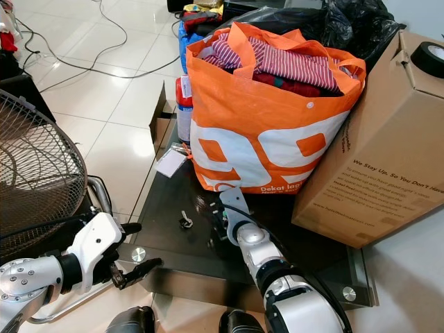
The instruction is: Hang keys on a hook
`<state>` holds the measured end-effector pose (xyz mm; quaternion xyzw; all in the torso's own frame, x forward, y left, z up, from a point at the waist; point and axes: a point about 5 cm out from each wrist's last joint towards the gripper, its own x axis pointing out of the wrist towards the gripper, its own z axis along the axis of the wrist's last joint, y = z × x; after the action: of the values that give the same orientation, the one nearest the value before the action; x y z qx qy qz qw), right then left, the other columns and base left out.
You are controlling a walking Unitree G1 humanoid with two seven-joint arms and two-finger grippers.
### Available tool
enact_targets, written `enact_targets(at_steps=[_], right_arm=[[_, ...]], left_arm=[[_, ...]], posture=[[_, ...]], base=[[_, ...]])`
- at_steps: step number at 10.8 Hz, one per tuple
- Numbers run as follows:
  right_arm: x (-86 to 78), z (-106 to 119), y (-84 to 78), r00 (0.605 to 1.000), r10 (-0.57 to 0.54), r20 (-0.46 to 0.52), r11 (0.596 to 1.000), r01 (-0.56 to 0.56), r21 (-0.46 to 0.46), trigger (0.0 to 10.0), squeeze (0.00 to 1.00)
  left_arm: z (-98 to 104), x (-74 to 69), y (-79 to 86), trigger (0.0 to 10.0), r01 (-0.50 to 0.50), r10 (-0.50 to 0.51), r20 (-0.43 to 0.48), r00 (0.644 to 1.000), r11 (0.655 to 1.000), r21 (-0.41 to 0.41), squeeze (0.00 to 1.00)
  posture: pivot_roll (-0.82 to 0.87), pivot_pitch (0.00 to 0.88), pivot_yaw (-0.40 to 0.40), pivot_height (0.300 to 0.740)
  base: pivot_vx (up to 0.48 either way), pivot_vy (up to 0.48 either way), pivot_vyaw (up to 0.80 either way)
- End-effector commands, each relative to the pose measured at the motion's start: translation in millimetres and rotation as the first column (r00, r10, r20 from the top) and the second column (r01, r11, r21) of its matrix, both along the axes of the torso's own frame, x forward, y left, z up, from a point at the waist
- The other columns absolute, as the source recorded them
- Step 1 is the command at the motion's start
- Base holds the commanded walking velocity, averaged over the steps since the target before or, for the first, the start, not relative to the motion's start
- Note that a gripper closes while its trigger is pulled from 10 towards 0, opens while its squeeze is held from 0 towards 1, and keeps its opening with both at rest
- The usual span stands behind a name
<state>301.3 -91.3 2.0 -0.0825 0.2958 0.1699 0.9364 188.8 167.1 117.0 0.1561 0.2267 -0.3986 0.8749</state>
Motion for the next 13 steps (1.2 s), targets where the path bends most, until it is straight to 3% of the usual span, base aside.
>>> enact_targets(at_steps=[1,5,13], right_arm=[[-0.4,-1.4,-3.9,1.0,-0.004,-0.005,1.0,0.004,-0.005,1.5,0.0],[-2.8,-4.9,-5.2,0.999,-0.032,-0.033,0.999,0.032,0.008,0.7,0.0],[-4.9,-6.8,-3.1,0.998,-0.043,-0.038,0.999,0.043,0.018,0.7,0.0]], left_arm=[[0.4,-1.4,-0.1,10.0,0.004,-0.004,-0.004,1.0,1.0,0.005,0.0],[0.2,-0.6,-1.6,10.0,0.014,-0.014,-0.007,1.0,1.0,0.006,0.0],[0.6,-1.2,-2.0,10.0,0.024,-0.024,-0.009,1.0,1.0,0.007,0.0]], posture=[[0.05,0.161,-0.09,0.74],[0.06,0.159,-0.087,0.74],[0.06,0.157,-0.08,0.74]], base=[[0.0,0.0,0.0],[0.0,0.0,0.0],[0.0,0.0,0.0]])
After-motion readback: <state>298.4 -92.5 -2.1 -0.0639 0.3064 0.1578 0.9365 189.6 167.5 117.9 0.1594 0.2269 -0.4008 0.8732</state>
